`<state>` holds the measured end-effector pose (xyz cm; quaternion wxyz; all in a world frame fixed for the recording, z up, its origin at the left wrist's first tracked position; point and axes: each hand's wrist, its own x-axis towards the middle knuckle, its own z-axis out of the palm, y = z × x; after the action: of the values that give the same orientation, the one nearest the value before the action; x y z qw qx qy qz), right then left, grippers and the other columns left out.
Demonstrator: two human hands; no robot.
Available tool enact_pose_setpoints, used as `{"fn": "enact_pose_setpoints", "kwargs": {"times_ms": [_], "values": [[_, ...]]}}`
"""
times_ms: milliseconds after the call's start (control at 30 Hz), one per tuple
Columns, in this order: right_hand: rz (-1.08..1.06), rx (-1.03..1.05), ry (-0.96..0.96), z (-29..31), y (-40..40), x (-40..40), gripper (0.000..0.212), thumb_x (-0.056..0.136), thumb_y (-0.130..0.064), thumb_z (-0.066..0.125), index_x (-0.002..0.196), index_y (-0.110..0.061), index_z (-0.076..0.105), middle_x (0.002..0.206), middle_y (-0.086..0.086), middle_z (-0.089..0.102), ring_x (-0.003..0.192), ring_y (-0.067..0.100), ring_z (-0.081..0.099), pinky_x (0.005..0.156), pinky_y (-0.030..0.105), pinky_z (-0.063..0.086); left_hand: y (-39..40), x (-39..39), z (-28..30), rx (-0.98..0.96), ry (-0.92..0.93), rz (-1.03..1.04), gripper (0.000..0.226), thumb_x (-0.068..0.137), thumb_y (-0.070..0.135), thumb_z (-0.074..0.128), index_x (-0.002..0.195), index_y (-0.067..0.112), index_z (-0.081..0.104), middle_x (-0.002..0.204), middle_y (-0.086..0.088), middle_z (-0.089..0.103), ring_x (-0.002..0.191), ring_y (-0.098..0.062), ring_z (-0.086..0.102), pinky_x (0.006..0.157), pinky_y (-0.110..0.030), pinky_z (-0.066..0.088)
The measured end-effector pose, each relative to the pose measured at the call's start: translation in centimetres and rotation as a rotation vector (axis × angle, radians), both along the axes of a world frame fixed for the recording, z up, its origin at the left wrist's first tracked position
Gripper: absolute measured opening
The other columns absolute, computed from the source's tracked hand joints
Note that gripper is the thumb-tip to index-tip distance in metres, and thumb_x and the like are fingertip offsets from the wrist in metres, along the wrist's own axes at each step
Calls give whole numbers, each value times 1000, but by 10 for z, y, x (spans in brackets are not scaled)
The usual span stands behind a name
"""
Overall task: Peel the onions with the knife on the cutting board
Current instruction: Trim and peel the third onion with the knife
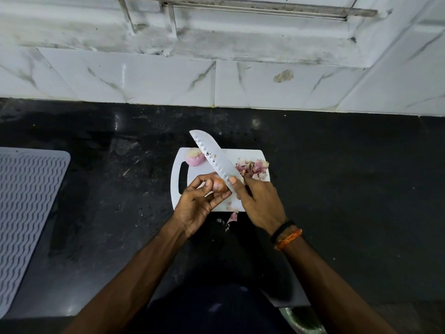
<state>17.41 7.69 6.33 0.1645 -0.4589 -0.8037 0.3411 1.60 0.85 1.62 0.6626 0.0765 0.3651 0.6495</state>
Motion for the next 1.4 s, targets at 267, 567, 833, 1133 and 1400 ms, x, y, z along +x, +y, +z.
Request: {"fn": "enact_pose_setpoints", "kwargs": {"times_ms": [267, 567, 833, 1133, 1400], "values": [[-164, 89, -96, -8, 10, -8, 68, 81, -83, 43, 60, -20, 61, 48, -10, 49, 52, 7, 52, 50, 23, 34, 4, 6, 8, -76, -2, 34, 12, 87, 12, 63, 94, 3, 60, 99, -12, 70, 97, -29, 71, 85, -39, 58], [-111, 184, -26, -13, 15, -2, 58, 86, -70, 53, 53, -23, 56, 43, -15, 41, 42, 5, 46, 49, 14, 26, 14, 13, 23, -217, -14, 153, 27, 94, 18, 63, 73, 5, 75, 87, -11, 72, 92, -21, 72, 80, -33, 60], [-198, 15, 99, -29, 18, 1, 60, 82, -76, 57, 60, -21, 67, 49, -6, 60, 45, 8, 58, 44, 32, 46, 19, -1, 25, -210, -162, 208, 21, 90, 20, 67, 97, 2, 77, 110, -24, 70, 112, -37, 66, 85, -41, 60], [-182, -17, 23, -29, 26, 0, 65, 81, -81, 47, 59, -22, 61, 49, -3, 60, 48, 10, 61, 53, 39, 54, 24, 0, 22, -231, -169, 155, 23, 86, 27, 70, 96, 9, 80, 122, -23, 64, 114, -36, 61, 101, -42, 51], [-86, -42, 72, -23, 32, -5, 56, 83, -77, 48, 59, -28, 59, 49, -12, 58, 50, 6, 60, 47, 20, 40, 23, 0, 25, -247, -123, 121, 18, 92, 22, 68, 103, 10, 76, 120, -20, 67, 110, -32, 64, 84, -36, 58]]}}
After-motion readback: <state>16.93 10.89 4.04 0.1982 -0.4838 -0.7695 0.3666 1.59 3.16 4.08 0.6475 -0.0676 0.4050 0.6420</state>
